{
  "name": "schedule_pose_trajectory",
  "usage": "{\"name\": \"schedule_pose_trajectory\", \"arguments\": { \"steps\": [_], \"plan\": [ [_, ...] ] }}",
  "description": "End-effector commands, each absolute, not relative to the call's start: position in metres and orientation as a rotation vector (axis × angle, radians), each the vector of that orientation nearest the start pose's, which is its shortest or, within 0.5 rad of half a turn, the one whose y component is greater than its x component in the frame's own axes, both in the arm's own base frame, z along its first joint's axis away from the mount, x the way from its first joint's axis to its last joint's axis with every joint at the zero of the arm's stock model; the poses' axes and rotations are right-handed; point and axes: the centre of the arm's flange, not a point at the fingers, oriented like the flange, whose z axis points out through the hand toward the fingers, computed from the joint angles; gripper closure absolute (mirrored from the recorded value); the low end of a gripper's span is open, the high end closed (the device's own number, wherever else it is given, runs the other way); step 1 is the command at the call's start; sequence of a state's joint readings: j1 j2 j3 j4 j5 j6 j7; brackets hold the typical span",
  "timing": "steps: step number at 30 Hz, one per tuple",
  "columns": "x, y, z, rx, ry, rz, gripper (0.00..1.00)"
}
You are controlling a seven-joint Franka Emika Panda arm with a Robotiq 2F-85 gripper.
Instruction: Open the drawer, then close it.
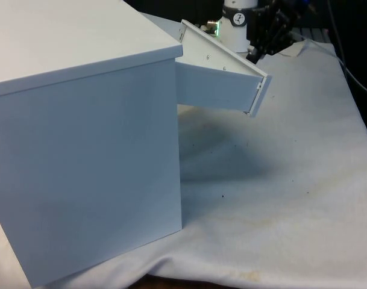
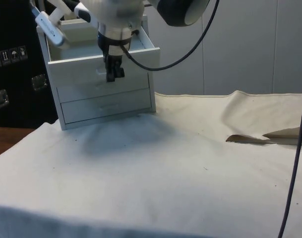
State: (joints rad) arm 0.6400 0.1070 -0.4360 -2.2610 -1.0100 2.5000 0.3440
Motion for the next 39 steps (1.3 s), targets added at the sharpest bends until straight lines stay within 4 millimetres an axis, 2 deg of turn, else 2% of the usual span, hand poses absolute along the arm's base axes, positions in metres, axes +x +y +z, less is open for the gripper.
{"name": "schedule_pose_trajectory", "arguments": {
  "steps": [1, 4, 11, 26, 30, 31, 32, 37, 39],
  "plan": [
    [0.532, 0.111, 0.334, 2.336, 0.810, 0.382, 1.00],
    [0.533, 0.110, 0.334, 2.340, 0.805, 0.378, 1.00],
    [0.542, 0.092, 0.345, 2.332, 0.790, 0.388, 1.00],
    [0.556, 0.067, 0.361, 2.305, 0.752, 0.387, 1.00],
    [0.559, 0.065, 0.368, 2.299, 0.744, 0.390, 1.00],
    [0.557, 0.070, 0.365, 2.310, 0.742, 0.392, 1.00],
    [0.560, 0.065, 0.372, 2.296, 0.739, 0.391, 1.00],
    [0.565, 0.064, 0.388, 2.286, 0.722, 0.396, 1.00],
    [0.564, 0.065, 0.384, 2.291, 0.721, 0.399, 1.00]
  ]
}}
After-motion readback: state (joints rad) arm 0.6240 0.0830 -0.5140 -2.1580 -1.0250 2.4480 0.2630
